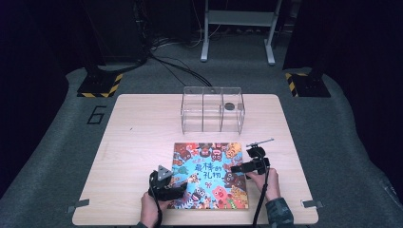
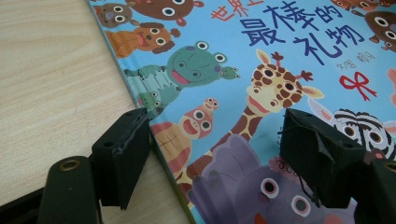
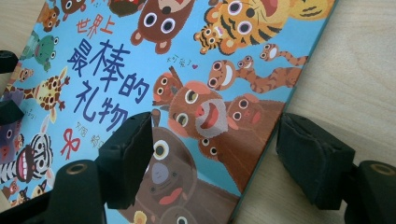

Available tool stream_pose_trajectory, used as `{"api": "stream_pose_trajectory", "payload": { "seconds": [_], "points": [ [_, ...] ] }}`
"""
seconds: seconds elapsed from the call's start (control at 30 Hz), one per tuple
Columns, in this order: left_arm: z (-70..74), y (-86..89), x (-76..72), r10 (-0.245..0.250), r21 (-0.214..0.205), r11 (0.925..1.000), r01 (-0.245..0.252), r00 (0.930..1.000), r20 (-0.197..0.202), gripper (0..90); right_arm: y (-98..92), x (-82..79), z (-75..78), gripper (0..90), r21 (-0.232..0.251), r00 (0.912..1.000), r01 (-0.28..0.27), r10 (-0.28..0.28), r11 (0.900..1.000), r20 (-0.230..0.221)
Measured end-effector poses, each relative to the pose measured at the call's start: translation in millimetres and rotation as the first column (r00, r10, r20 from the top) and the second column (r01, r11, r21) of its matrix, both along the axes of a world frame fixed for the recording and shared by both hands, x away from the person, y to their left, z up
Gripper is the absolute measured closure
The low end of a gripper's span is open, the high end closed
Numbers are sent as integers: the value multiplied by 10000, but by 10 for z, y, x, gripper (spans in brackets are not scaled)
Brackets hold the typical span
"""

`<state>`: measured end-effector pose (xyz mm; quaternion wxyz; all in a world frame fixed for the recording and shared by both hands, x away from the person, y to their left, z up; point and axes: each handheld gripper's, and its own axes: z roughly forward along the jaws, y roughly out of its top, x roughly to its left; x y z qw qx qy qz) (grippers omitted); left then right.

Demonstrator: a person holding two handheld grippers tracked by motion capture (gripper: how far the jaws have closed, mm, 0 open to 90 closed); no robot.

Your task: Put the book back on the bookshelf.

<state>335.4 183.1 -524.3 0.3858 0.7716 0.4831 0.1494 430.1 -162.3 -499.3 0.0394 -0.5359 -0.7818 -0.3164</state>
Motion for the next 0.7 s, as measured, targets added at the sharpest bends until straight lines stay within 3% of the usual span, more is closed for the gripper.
{"api": "stream_pose_trajectory", "payload": {
  "seconds": [0.17, 0.2, 0.3, 0.33, 0.5, 0.53, 0.63, 0.67, 0.7],
  "points": [
    [13, 66, 49, -479, -39, 9988, 479, 9987, -178, 246, -20, 15, 1, 288, 106, 9999, 18, -17, 9999, -138],
    [9, 69, 67, -283, -284, 9992, 278, 9994, -179, 246, -27, 32, 0, 290, 0, 9999, -133, 133, 9999, -39],
    [18, 111, 150, -167, -161, 9997, 163, 9995, -254, 233, -11, 89, 2, 283, -75, 9999, -90, 90, 9999, -45],
    [24, 136, 185, -280, 98, 9996, 282, 9993, -240, 225, 3, 109, 9, 283, -164, 9999, -64, 63, 9998, -89],
    [29, 135, 253, -278, 144, 9995, 282, 9992, -296, 214, 43, 230, 24, 263, -433, 9997, -192, 184, 9989, -189],
    [33, 139, 254, -454, 350, 9983, 465, 9985, -305, 210, 49, 251, 24, 261, -456, 9997, -173, 165, 9988, -177],
    [26, 100, 249, -516, 164, 9985, 520, 9983, -265, 212, 68, 274, 23, 263, -611, 9998, -177, 174, 9980, -57],
    [34, 96, 254, -836, 284, 9960, 846, 9959, -338, 216, 76, 274, 24, 263, -604, 9999, -132, 128, 9981, -65],
    [28, 74, 253, -820, 235, 9963, 826, 9963, -269, 219, 75, 276, 23, 265, -625, 9999, -157, 154, 9979, -45]
  ]
}}
